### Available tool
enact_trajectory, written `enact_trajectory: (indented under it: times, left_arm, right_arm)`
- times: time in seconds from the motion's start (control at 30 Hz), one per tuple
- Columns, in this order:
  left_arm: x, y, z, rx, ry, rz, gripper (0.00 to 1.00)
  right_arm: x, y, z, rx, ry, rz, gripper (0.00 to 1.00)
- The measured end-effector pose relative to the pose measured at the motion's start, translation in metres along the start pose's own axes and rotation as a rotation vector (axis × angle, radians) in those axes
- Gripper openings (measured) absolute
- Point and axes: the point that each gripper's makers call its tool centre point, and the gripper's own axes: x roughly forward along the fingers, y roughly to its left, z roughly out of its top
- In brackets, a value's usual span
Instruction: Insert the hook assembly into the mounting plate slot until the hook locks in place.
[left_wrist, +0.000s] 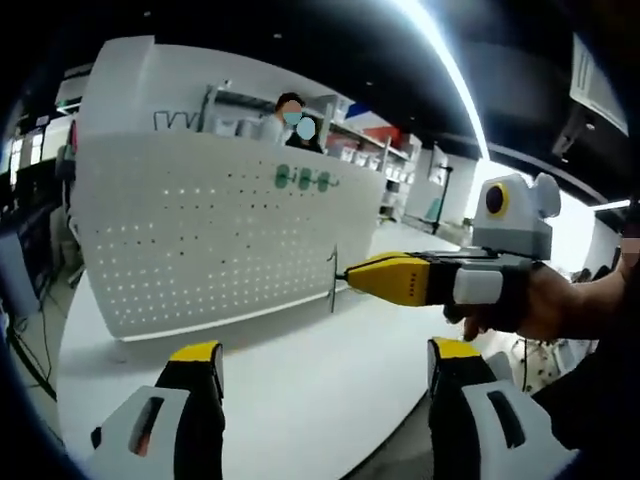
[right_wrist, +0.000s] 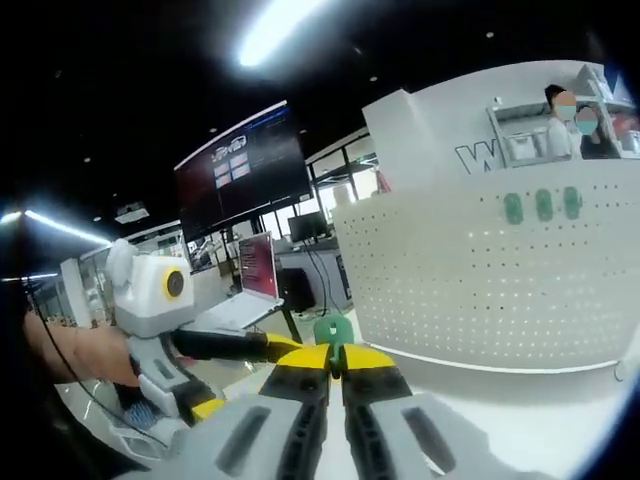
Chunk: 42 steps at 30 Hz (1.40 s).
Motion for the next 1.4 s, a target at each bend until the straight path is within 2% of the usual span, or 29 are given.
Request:
enact_trajectory:
  times: [0.03,0.1,0.23,0.4,0.7,0.9,1.0,1.4]
  left_arm:
    - [0.000,0.002,-0.001,0.008,0.004,0.017,0.90]
    - [0.000,0.000,-0.003,0.026,0.018,0.010,0.88]
    - [0.001,0.000,-0.002,0.015,0.002,0.007,0.95]
    - [0.005,-0.002,-0.002,0.013,-0.006,-0.003,0.99]
    - [0.006,-0.003,-0.004,0.018,-0.001,-0.004,1.00]
    - [0.007,-0.002,-0.005,0.017,0.002,-0.004,1.00]
    - [0.007,-0.002,-0.006,0.015,0.005,-0.007,1.00]
    - [0.005,0.010,-0.003,0.014,0.005,0.021,1.00]
  right_arm:
    - [0.000,0.000,-0.001,0.002,0.000,0.000,0.01]
    - [0.000,-0.001,-0.001,0.002,-0.001,-0.002,0.01]
    - [0.000,-0.002,-0.002,-0.001,-0.003,-0.005,0.01]
    - [0.001,-0.005,-0.002,-0.002,-0.006,-0.015,0.01]
    - [0.004,-0.011,-0.002,-0.008,-0.011,-0.030,0.01]
    - [0.006,-0.023,0.003,-0.025,-0.032,-0.059,0.01]
    - [0.008,-0.035,0.007,-0.086,-0.040,-0.090,0.01]
    - [0.005,-0.095,0.039,-0.143,-0.133,-0.247,0.01]
